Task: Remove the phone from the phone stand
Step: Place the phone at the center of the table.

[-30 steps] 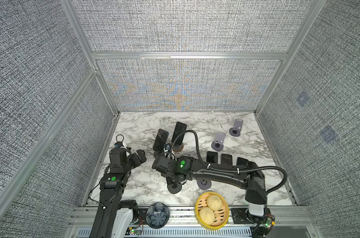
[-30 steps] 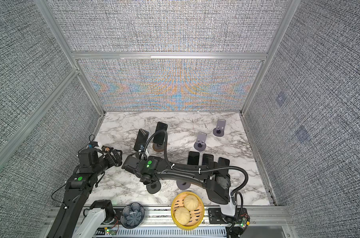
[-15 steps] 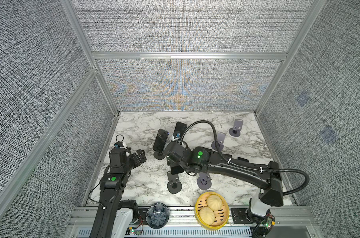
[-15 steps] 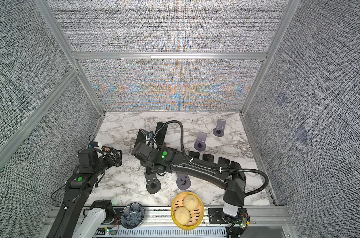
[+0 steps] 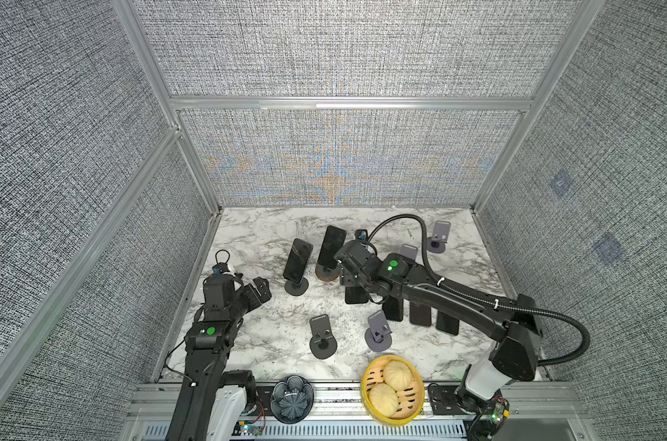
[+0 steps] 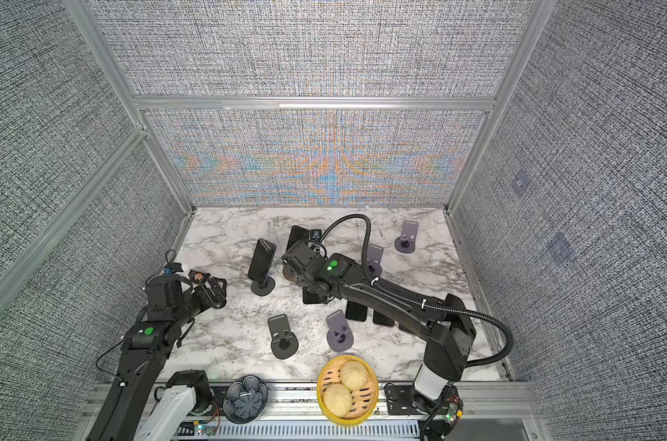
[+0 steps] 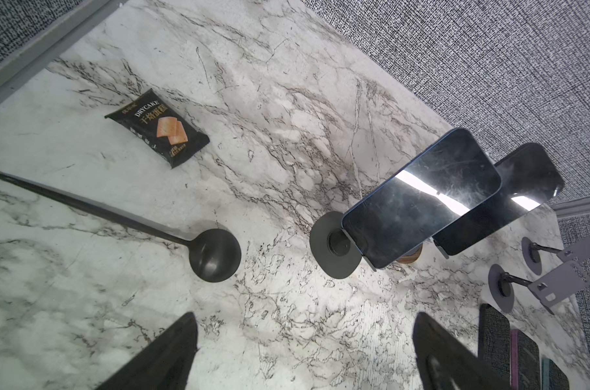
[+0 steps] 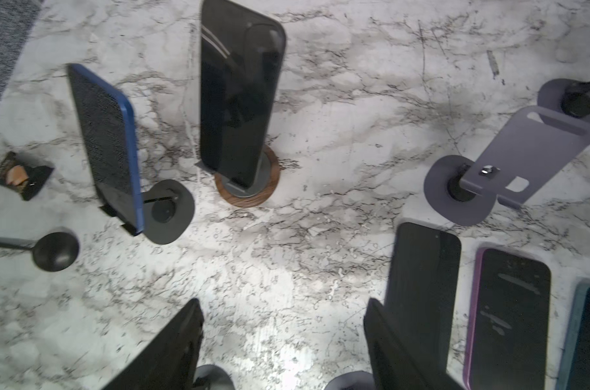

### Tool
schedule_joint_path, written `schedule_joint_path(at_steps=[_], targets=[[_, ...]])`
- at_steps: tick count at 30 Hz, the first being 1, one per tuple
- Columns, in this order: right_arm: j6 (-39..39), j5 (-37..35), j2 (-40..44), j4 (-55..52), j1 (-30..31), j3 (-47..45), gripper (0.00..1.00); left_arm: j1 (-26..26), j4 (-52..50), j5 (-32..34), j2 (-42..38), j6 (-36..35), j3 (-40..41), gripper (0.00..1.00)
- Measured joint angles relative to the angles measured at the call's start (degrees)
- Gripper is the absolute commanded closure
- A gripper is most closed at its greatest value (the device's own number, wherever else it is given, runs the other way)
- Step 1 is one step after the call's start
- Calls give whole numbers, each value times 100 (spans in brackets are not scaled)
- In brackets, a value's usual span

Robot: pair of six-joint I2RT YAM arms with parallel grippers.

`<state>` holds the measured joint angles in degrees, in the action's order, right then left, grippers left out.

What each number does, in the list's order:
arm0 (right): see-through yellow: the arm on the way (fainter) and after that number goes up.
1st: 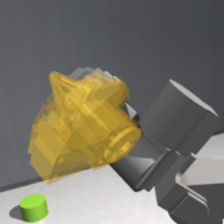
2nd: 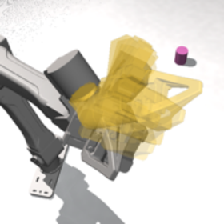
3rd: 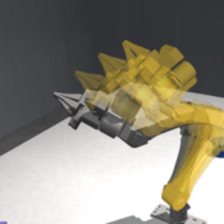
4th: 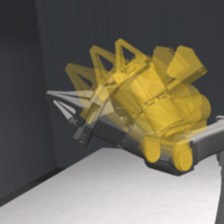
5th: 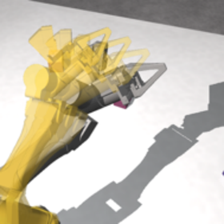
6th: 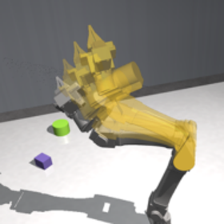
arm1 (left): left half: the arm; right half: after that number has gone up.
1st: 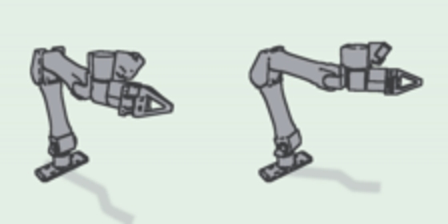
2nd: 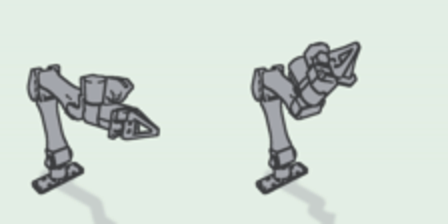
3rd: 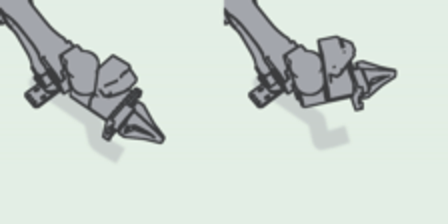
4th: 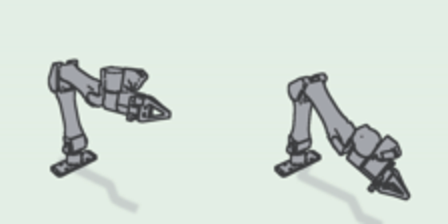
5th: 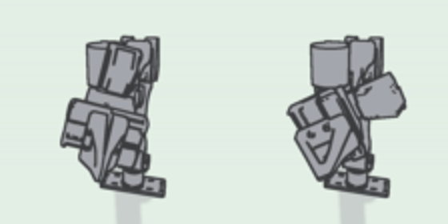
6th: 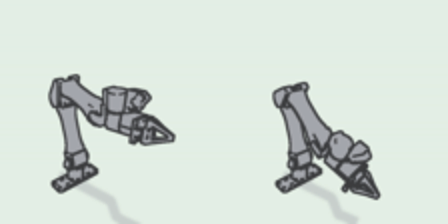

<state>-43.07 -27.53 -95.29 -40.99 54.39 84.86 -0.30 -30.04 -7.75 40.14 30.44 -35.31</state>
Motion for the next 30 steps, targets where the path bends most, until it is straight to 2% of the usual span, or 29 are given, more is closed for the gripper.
schedule_joint_path(at_steps=[10, 30], targets=[[-116, 247, -319, 382, -592, -540, 32, 0, 35, -37, 52, 22, 13, 0], [-413, 616, -1537, 861, -859, -734, 32, 0, 48, -140, 101, 63, 55, 0]])
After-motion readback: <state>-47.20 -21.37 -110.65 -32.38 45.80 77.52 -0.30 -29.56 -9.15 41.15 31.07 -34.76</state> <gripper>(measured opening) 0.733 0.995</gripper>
